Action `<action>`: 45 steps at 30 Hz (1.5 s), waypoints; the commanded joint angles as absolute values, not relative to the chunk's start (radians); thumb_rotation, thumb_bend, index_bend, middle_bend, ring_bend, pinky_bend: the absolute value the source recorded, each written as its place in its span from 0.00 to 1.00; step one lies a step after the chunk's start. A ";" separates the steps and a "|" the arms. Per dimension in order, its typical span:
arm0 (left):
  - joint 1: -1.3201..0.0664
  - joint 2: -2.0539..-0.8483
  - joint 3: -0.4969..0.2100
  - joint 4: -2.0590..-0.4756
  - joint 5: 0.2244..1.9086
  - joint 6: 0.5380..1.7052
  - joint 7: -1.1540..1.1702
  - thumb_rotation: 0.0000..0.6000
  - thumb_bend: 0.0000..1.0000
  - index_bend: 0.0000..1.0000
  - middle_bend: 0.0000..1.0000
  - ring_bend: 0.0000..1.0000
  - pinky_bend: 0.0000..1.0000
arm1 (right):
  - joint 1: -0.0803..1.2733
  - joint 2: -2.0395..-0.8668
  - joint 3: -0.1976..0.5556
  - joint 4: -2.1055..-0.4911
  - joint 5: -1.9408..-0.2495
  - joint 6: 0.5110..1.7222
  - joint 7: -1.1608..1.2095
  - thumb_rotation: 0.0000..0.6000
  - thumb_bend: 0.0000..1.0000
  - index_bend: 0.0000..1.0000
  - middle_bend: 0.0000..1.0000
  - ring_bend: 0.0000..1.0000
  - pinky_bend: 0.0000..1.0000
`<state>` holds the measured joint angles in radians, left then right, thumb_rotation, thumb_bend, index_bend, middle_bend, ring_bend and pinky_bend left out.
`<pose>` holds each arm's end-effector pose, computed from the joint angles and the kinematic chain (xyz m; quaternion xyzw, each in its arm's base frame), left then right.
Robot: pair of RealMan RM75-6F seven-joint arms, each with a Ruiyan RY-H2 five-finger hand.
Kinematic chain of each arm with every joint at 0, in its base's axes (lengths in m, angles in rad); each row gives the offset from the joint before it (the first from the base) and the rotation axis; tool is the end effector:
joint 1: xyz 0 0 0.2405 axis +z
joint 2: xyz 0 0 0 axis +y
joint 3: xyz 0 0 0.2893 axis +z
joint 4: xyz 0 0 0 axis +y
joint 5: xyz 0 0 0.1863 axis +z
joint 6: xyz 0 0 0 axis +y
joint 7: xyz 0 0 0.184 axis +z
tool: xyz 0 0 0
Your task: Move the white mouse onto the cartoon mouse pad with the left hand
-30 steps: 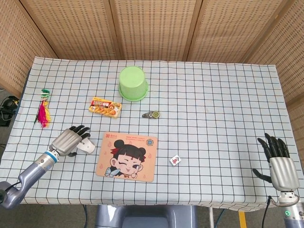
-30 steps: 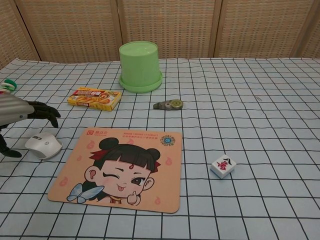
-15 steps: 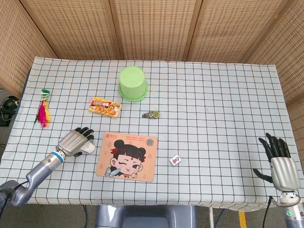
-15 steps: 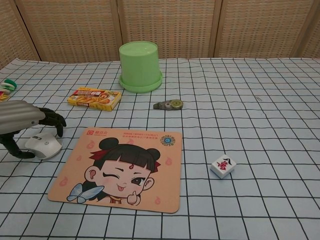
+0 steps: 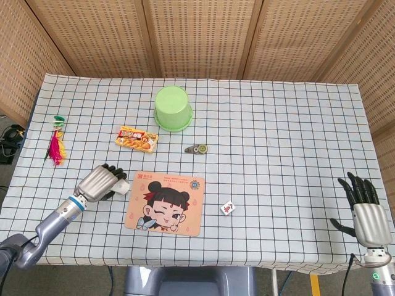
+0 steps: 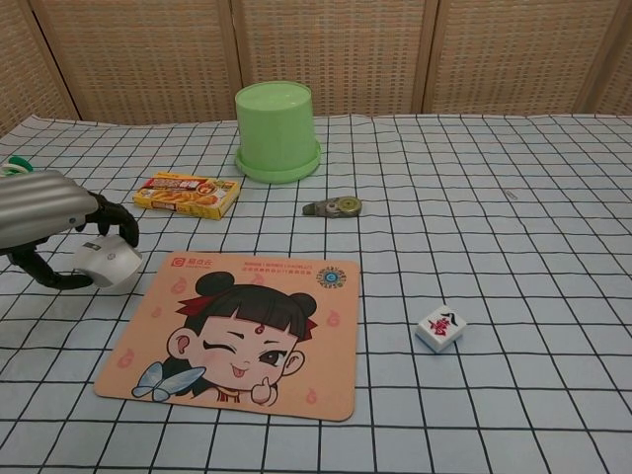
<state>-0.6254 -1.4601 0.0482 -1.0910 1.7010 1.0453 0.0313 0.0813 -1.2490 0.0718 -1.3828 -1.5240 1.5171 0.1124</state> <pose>-0.2606 0.3673 0.0223 -0.8501 -0.1931 -0.2863 0.3977 -0.3562 -0.2264 0.1779 0.5820 -0.3733 0.4123 0.5933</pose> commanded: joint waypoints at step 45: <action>-0.902 -1.891 0.328 -0.202 2.153 1.600 -0.285 1.00 0.48 0.53 0.32 0.30 0.37 | 0.092 -1.265 0.131 -1.295 -1.398 1.444 0.156 1.00 0.08 0.14 0.00 0.00 0.00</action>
<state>-0.9026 -1.8852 0.3228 -0.2100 2.1530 1.5944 -0.2800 0.0924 -1.2645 0.1311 -1.2952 -1.3984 1.4439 0.1559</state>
